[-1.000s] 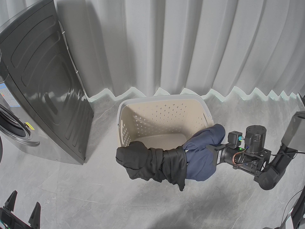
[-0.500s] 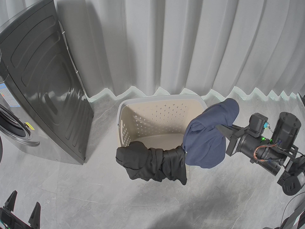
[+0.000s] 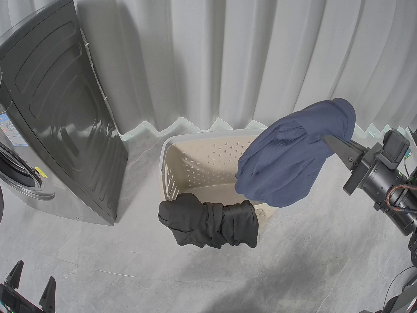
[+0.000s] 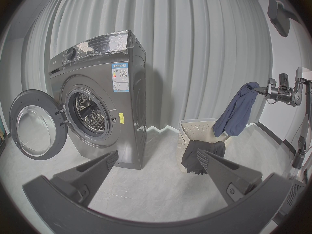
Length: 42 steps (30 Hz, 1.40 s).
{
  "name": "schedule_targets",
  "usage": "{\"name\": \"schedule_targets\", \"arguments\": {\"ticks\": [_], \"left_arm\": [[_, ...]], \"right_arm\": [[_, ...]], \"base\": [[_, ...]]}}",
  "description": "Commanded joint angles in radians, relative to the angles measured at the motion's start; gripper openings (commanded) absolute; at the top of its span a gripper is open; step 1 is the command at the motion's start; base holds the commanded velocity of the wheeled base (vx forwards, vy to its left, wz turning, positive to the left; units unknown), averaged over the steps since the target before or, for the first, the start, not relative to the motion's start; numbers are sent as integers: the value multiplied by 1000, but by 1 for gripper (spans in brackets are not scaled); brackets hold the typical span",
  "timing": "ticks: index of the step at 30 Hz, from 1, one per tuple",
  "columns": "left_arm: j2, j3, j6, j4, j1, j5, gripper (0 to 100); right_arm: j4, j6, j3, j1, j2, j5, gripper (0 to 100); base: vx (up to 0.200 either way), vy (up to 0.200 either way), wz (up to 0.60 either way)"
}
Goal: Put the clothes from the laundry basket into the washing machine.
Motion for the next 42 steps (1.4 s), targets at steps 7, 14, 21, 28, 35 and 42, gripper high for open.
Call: {"name": "schedule_targets", "arguments": {"ticks": [7,14,21,28,35,42], "left_arm": [[-16,15,-5,0,0,0,100],[-16,15,-5,0,0,0,100],[-16,15,-5,0,0,0,100],[-16,15,-11,0,0,2,100],[-16,15,-9,0,0,2,100],[-16,15,-9,1,0,2,100]], "right_arm": [[6,-14,24,-5,-24,-11,0],[18,-30,30,-17,-24,-102,0],[18,-17,34,-20,-14,-120,0],[18,-17,34,-25,-15,-119,0],[16,-14,34,-28,-17,-111,0],[18,-14,36,-28,-12,-113,0]], "base": [[-143,0,0],[0,86,0],[0,200,0],[0,200,0],[0,200,0],[0,200,0]]}}
